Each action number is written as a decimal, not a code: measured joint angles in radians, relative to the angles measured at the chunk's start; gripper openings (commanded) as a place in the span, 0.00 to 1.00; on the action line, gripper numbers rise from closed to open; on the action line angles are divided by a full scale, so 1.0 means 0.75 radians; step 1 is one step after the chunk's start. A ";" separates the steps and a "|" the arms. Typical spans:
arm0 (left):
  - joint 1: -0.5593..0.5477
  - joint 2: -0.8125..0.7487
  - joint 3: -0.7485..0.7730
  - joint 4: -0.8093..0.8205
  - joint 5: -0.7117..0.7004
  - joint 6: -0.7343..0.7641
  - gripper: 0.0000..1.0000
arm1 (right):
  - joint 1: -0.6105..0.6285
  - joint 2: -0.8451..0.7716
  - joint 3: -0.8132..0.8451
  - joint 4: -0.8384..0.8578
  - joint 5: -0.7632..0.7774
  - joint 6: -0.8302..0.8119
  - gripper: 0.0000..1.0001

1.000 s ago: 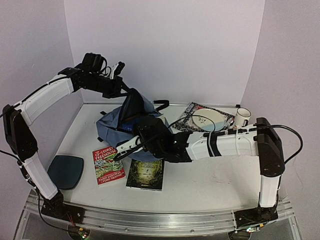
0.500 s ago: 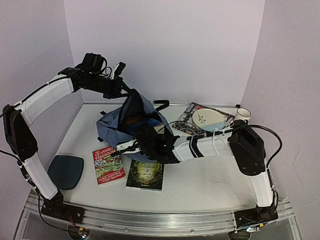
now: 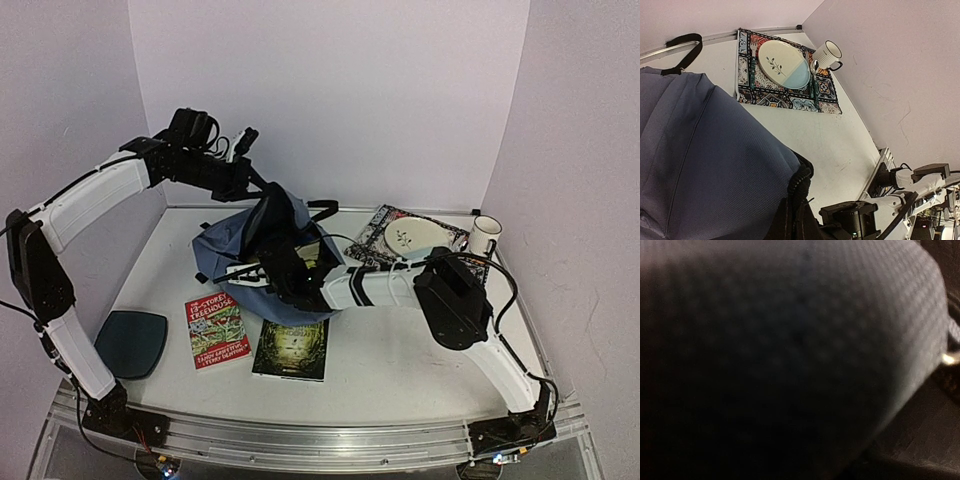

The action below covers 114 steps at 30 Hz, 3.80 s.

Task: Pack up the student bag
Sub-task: Place the book in the largest pocket of the bag, then place the largest pocket of the bag in the student bag, then move the book to the center of the board, then adjust the book at the center of the board.

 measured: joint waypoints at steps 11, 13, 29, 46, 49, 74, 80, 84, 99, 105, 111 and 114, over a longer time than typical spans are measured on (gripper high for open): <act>-0.002 -0.020 -0.038 0.002 -0.119 0.053 0.00 | 0.035 -0.276 -0.318 -0.135 -0.044 0.126 0.79; -0.001 -0.020 -0.038 0.002 -0.143 0.065 0.00 | 0.049 -0.390 -0.373 -0.191 -0.057 0.191 0.81; 0.018 0.136 -0.037 0.029 -0.356 0.155 0.13 | 0.066 -0.890 -0.582 -0.623 -0.329 0.946 0.89; 0.030 -0.148 -0.332 0.034 -0.578 0.038 1.00 | 0.065 -0.944 -0.742 -0.805 -0.502 1.806 0.93; 0.044 -0.289 -0.430 0.037 -0.628 -0.038 1.00 | 0.065 -0.946 -0.742 -0.806 -0.528 1.877 0.94; 0.109 -0.167 -0.982 -0.033 -0.792 -0.350 0.78 | 0.065 -0.905 -0.733 -0.800 -0.642 2.126 0.85; 0.086 -0.078 -1.084 0.001 -0.764 -0.364 0.72 | 0.065 -0.905 -0.733 -0.778 -0.678 2.134 0.84; 0.013 -0.072 -1.098 0.047 -0.768 -0.403 0.71 | 0.065 -0.905 -0.732 -0.752 -0.742 2.143 0.83; -0.458 -0.168 -1.253 0.204 -0.745 -0.684 0.64 | 0.088 -0.788 -0.703 -0.723 -0.909 2.250 0.76; -0.632 -0.155 -1.235 0.195 -0.704 -0.734 0.65 | 0.089 -0.747 -0.709 -0.715 -0.939 2.354 0.72; -0.641 -0.284 -1.253 0.075 -0.683 -0.790 0.68 | 0.089 -0.707 -0.764 -0.716 -0.940 2.488 0.69; -0.603 -0.330 -1.253 0.069 -0.681 -0.802 0.68 | 0.088 -0.684 -0.767 -0.716 -0.947 2.534 0.66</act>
